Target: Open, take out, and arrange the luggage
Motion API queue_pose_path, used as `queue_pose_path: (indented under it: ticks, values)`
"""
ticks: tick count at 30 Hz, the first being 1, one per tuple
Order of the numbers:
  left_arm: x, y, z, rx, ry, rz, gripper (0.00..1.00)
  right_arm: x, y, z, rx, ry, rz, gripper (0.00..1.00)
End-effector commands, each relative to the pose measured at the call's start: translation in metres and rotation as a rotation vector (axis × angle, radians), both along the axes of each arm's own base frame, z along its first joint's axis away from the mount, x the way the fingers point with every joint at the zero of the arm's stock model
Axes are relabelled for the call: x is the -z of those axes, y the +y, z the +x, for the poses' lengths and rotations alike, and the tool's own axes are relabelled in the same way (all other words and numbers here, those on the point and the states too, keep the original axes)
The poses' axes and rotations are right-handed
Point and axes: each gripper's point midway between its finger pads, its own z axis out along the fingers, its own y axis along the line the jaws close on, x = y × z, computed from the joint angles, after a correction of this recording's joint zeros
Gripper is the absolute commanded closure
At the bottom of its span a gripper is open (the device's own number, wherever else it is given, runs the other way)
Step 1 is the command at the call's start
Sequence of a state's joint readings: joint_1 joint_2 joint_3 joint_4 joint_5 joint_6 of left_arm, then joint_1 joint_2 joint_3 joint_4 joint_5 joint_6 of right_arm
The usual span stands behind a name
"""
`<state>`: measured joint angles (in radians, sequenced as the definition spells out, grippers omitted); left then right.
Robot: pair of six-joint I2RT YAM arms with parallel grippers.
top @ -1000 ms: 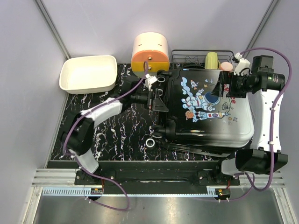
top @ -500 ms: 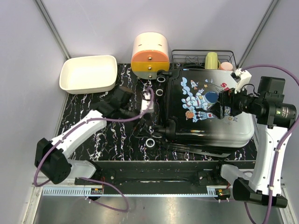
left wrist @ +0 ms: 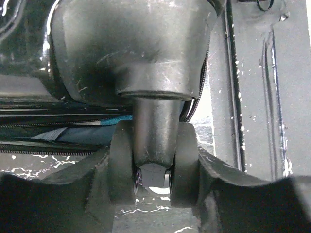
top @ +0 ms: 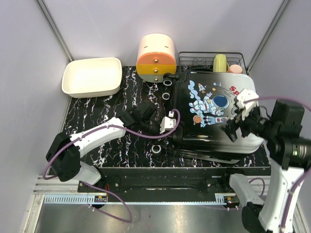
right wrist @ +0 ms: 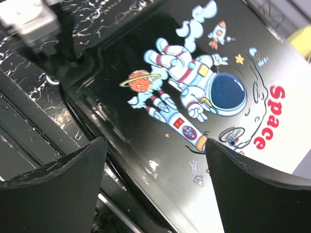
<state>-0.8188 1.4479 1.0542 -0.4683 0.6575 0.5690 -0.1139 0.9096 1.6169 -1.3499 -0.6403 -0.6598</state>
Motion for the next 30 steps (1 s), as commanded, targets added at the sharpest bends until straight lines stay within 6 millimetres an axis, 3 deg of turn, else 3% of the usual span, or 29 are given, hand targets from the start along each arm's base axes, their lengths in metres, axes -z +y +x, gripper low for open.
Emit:
queue_pose_path:
  ticks: [1,2,3,6,9,10,12,15,18,19,20,22,23,25,26,30]
  values:
    - [-0.058,-0.018,0.015,-0.075,-0.049,-0.144,0.76,0.036,0.03,-0.081,-0.187,0.139,0.053,0.13]
    - [-0.075,-0.021,0.016,-0.087,-0.06,-0.183,0.93,0.038,0.033,-0.085,-0.207,0.127,0.054,0.14]
    - [-0.087,-0.022,0.016,-0.123,-0.032,-0.209,1.0,0.043,0.034,-0.09,-0.231,0.103,0.041,0.16]
    - [-0.132,-0.029,0.026,-0.214,0.015,-0.305,1.0,0.044,0.043,-0.102,-0.309,0.033,0.043,0.21]
    - [-0.179,-0.033,0.046,-0.315,0.083,-0.412,1.0,0.044,0.053,-0.11,-0.377,-0.005,0.07,0.25]
    - [-0.205,-0.032,0.057,-0.336,0.062,-0.463,1.0,0.045,0.055,-0.112,-0.397,-0.015,0.079,0.27]
    - [-0.239,-0.034,0.072,-0.394,0.088,-0.528,1.0,0.051,0.057,-0.116,-0.428,-0.048,0.059,0.3]
    - [-0.277,-0.028,0.095,-0.45,0.07,-0.609,1.0,0.06,0.057,-0.122,-0.458,-0.09,0.03,0.32]
    - [-0.294,-0.025,0.121,-0.495,0.056,-0.653,1.0,0.076,0.051,-0.117,-0.45,-0.11,-0.028,0.3]
    - [-0.291,-0.024,0.135,-0.521,0.059,-0.652,1.0,0.08,0.045,-0.111,-0.41,-0.112,-0.056,0.26]
    - [-0.297,-0.023,0.141,-0.534,0.068,-0.671,1.0,0.069,0.038,-0.089,-0.36,-0.195,-0.088,0.22]
    - [-0.307,-0.018,0.155,-0.541,0.074,-0.696,1.0,0.063,0.025,-0.068,-0.199,-0.222,-0.071,0.15]
    - [-0.306,-0.019,0.163,-0.557,0.092,-0.704,1.0,0.042,0.018,-0.049,-0.154,-0.332,-0.095,0.12]
    - [-0.314,-0.011,0.177,-0.571,0.105,-0.736,1.0,0.025,0.003,-0.03,-0.038,-0.383,-0.092,0.05]
    - [-0.314,-0.011,0.184,-0.581,0.128,-0.748,1.0,0.006,-0.001,-0.02,-0.007,-0.457,-0.097,0.03]
    - [-0.326,-0.004,0.2,-0.585,0.127,-0.779,1.0,-0.036,-0.006,-0.012,0.041,-0.612,-0.091,0.01]
